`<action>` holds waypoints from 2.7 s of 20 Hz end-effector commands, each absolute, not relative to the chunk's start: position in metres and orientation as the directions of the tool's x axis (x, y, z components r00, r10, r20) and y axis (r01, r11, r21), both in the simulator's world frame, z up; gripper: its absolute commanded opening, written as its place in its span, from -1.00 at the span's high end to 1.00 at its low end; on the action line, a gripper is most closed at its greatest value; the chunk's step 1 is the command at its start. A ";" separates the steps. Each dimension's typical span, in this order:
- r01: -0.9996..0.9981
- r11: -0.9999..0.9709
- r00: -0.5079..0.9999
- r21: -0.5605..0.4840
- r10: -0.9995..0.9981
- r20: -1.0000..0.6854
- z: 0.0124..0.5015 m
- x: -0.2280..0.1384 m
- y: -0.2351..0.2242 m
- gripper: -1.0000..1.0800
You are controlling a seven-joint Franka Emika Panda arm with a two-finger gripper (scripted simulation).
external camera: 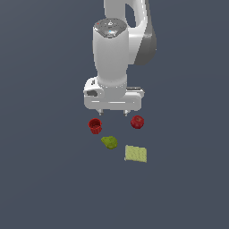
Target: Pick up a designated object from a clutter of objects.
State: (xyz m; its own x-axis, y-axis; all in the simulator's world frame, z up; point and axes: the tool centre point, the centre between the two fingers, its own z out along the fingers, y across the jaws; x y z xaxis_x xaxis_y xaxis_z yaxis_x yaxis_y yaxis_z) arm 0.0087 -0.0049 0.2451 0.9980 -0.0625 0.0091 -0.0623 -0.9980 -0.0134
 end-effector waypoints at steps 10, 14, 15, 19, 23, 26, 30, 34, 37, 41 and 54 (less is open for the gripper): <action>-0.284 -0.959 0.959 -0.012 -0.284 0.001 0.141 -0.029 -0.077 -0.92; -0.335 -0.942 0.942 -0.007 -0.335 0.000 0.119 -0.042 -0.093 -0.92; -0.345 -0.938 0.938 -0.006 -0.345 0.000 0.115 -0.045 -0.097 -0.92; -0.375 -0.927 0.927 -0.002 -0.375 0.000 0.103 -0.055 -0.106 -0.92; -0.387 -0.922 0.922 0.000 -0.387 0.000 0.098 -0.059 -0.109 -0.92; -0.385 -0.923 0.923 0.000 -0.385 -0.001 0.098 -0.058 -0.109 -0.92; -0.385 -0.923 0.923 0.000 -0.385 -0.001 0.091 -0.059 -0.109 -0.92; -0.386 -0.922 0.922 0.000 -0.386 -0.001 0.074 -0.059 -0.109 -0.92; -0.387 -0.922 0.922 0.000 -0.387 0.000 0.060 -0.060 -0.109 -0.92; -0.388 -0.922 0.922 0.000 -0.388 0.000 0.050 -0.060 -0.109 -0.92; -0.388 -0.922 0.922 0.000 -0.388 0.000 0.047 -0.059 -0.109 1.00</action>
State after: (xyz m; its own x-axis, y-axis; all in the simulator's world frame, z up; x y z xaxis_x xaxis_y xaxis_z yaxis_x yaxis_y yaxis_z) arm -0.0595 -0.1088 0.0484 0.9220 -0.3873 0.0005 -0.3873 -0.9220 -0.0005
